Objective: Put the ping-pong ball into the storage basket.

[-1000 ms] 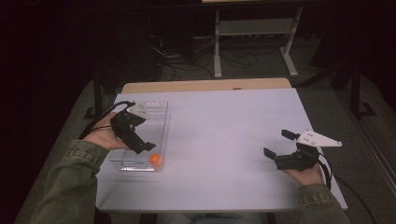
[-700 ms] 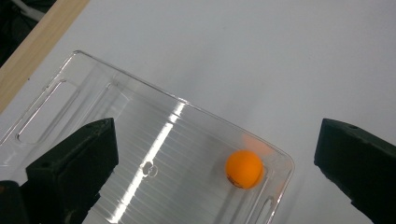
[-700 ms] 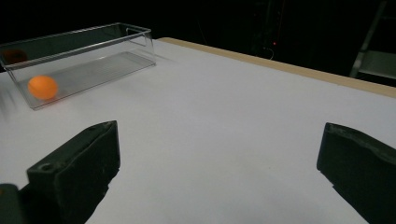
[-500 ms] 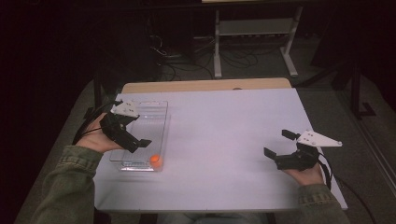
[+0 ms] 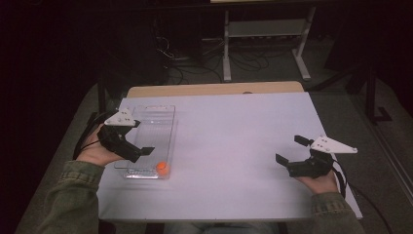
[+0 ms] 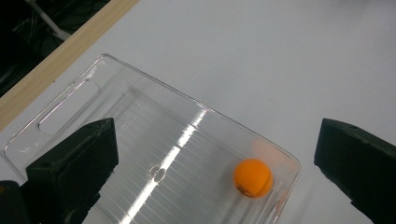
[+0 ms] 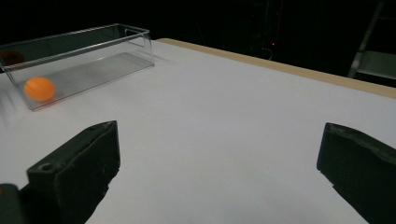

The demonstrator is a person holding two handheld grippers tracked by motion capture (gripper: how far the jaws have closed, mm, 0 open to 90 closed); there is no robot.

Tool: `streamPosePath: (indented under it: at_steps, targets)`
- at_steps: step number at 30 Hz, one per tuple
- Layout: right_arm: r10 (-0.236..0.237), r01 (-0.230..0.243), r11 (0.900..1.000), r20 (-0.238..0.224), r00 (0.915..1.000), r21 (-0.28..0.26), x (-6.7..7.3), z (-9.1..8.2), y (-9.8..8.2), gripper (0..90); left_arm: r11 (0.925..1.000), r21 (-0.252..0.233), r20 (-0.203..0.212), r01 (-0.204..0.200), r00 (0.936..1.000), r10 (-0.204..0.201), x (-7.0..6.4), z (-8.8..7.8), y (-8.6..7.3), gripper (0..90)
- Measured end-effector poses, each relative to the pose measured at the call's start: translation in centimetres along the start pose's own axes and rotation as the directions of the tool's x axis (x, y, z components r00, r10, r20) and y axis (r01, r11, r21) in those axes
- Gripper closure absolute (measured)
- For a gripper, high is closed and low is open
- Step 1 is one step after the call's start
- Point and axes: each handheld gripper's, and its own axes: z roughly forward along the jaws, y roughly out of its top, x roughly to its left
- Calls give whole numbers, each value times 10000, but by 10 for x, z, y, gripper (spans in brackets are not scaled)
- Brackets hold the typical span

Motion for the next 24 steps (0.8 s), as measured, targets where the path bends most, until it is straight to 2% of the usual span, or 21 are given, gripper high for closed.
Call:
streamPosePath:
  at_steps: [7, 16, 24]
  targets:
    - [-9, 9, 10000, 7, 10000, -26, 0, 0, 0, 0, 9981, -492, -99, 362, 9993, -367, 1, -1, -13, 0]
    - [-30, 30, 10000, 19, 10000, -42, 0, 0, 0, 0, 9914, -1048, -171, 789, 9966, -812, -2, 5, -30, 0]
    - [-34, 34, 10000, 1, 10000, -14, 1, 0, 0, 0, 9782, -1742, -308, 1133, 9922, -1204, -6, 4, -41, 0]
